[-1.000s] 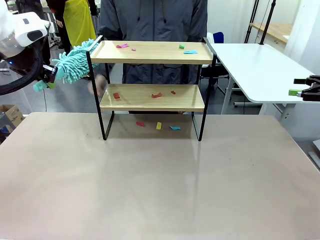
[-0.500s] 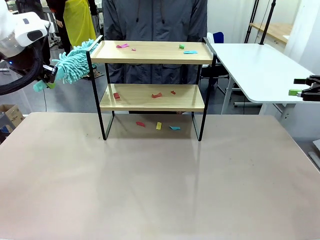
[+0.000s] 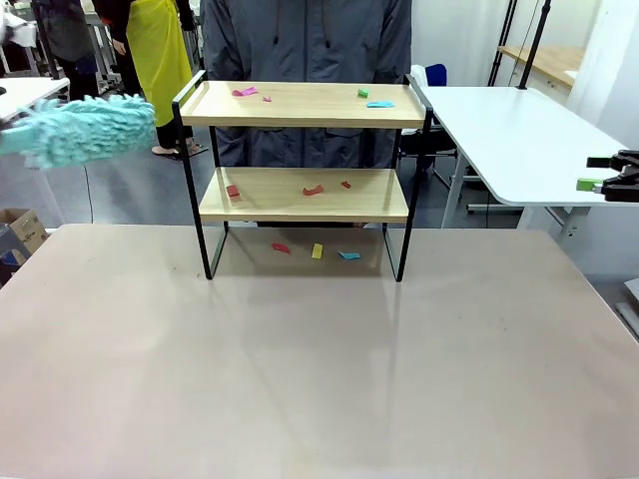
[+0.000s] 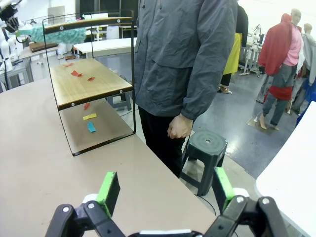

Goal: Clean the shelf.
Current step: Clean the specific section of the Shelf indicated by the human with the Duster.

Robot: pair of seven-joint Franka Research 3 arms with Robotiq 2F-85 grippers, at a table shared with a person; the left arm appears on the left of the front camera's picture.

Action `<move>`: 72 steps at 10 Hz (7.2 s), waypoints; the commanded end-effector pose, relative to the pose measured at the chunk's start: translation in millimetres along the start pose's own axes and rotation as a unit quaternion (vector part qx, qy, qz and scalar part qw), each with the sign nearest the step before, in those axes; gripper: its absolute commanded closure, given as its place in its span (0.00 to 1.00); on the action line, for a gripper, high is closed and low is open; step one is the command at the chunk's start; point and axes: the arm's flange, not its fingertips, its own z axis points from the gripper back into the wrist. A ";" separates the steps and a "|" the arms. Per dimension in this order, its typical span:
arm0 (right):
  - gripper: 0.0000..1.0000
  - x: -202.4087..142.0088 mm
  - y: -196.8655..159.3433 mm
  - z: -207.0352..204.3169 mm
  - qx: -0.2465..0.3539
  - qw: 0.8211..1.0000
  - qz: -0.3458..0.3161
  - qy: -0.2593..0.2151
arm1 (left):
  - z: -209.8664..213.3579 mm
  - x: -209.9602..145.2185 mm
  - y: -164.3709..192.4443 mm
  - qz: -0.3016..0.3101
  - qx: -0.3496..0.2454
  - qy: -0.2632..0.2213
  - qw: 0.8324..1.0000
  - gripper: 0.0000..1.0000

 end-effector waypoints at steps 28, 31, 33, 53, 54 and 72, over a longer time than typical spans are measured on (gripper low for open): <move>0.00 5.3 -0.6 -1.6 -0.006 1.000 -0.004 0.008 | 16.0 -30.9 -65.0 -0.497 -0.147 0.106 0.848 0.87; 0.00 5.3 -0.6 -1.6 -0.006 1.000 -0.004 0.008 | 16.0 -30.9 -65.0 -0.497 -0.147 0.106 0.848 0.87; 0.00 5.3 -0.6 -1.6 -0.006 1.000 -0.004 0.008 | 16.0 -30.9 -65.0 -0.497 -0.147 0.106 0.848 0.87; 0.00 5.3 -0.6 -1.6 -0.006 1.000 -0.004 0.008 | 84.7 -27.3 -202.9 -0.165 -0.303 -0.043 0.938 0.87; 0.00 5.3 -0.6 -1.6 -0.006 1.000 -0.004 0.008 | 84.7 -27.3 -202.9 -0.165 -0.303 -0.043 0.938 0.87; 0.00 5.3 -0.6 -1.6 -0.006 1.000 -0.004 0.008 | -2.6 95.4 -424.3 0.154 -0.245 -0.132 0.948 0.87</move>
